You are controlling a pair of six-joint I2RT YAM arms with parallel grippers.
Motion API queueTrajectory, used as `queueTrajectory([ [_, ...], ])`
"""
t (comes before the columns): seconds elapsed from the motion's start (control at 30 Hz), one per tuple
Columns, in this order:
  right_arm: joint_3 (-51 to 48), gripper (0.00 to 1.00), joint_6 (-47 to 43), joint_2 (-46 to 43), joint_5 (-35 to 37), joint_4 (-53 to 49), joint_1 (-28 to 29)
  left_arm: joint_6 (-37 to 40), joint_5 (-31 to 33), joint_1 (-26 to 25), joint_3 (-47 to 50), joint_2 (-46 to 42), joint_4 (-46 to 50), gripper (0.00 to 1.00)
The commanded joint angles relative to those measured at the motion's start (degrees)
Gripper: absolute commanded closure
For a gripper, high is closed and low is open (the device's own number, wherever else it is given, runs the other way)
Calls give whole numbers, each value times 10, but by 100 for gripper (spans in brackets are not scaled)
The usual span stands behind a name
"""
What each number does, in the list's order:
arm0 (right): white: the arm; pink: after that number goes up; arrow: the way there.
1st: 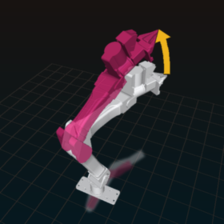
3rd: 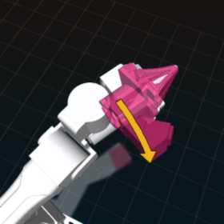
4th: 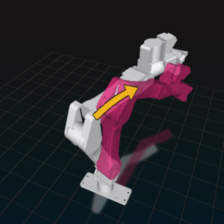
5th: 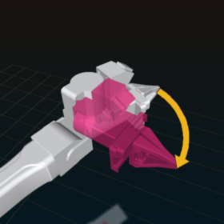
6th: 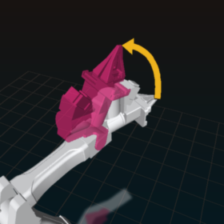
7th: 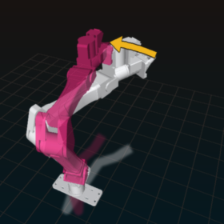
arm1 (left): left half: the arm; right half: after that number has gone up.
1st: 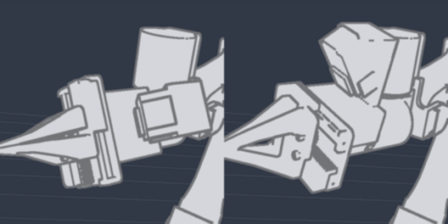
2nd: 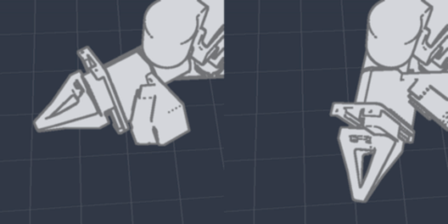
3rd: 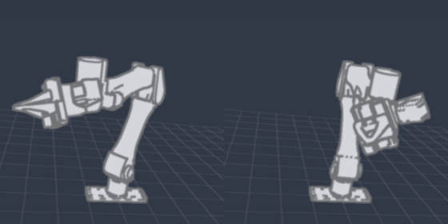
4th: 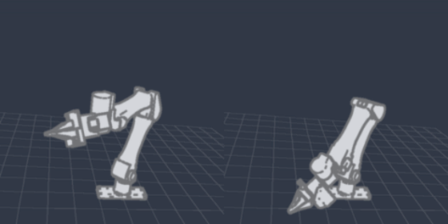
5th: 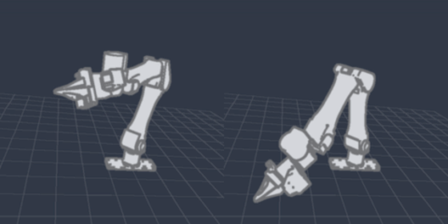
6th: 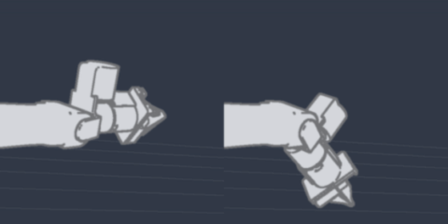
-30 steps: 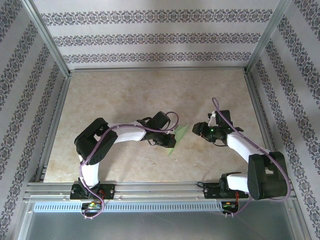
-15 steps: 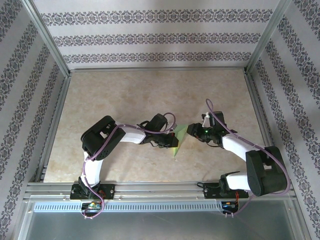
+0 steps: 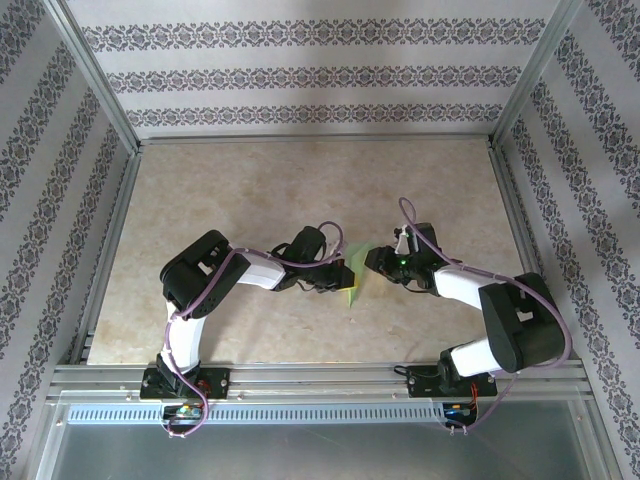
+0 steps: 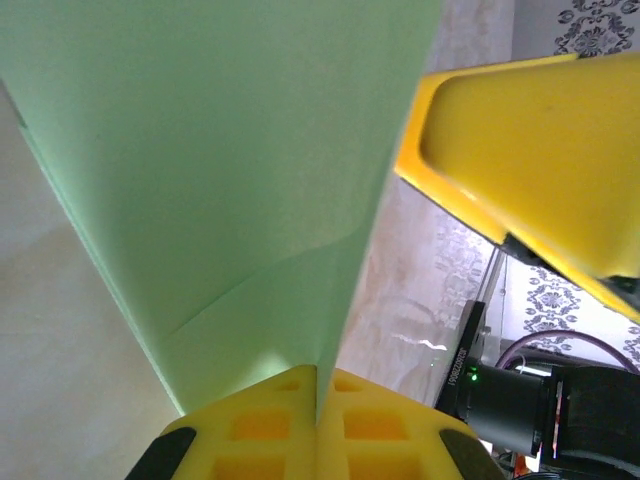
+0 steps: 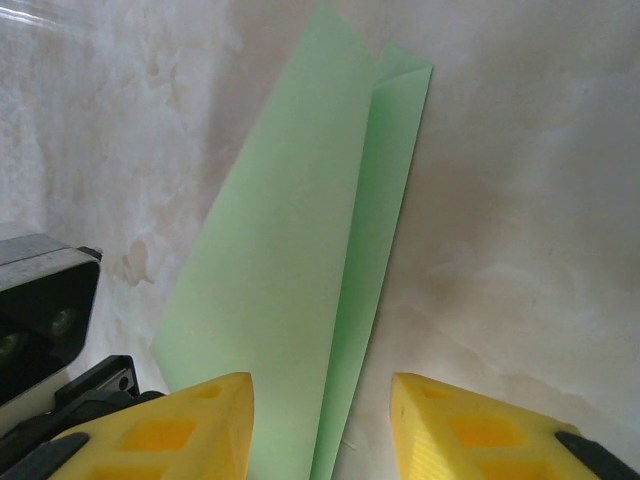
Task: Fold a paper plane with a square sheet of paper (fold left side to right side)
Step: Fold the wing for the fifth time at the center of the table.
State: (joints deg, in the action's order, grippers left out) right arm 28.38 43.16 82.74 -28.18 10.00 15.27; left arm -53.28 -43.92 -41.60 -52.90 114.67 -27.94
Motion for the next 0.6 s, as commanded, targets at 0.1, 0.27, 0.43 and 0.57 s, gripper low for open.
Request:
queueTrajectory([
  [0.1,28,60,9,31,15,39,18,-18,-13,11,11,11,-44,98],
  [0.27,41,60,11,53,19,47,26,-23,-16,11,12,16,-51,98],
  [0.43,51,61,15,70,22,47,30,-27,-16,12,12,20,-56,98],
  [0.57,55,62,15,83,28,44,34,-29,-16,12,13,21,-58,97],
])
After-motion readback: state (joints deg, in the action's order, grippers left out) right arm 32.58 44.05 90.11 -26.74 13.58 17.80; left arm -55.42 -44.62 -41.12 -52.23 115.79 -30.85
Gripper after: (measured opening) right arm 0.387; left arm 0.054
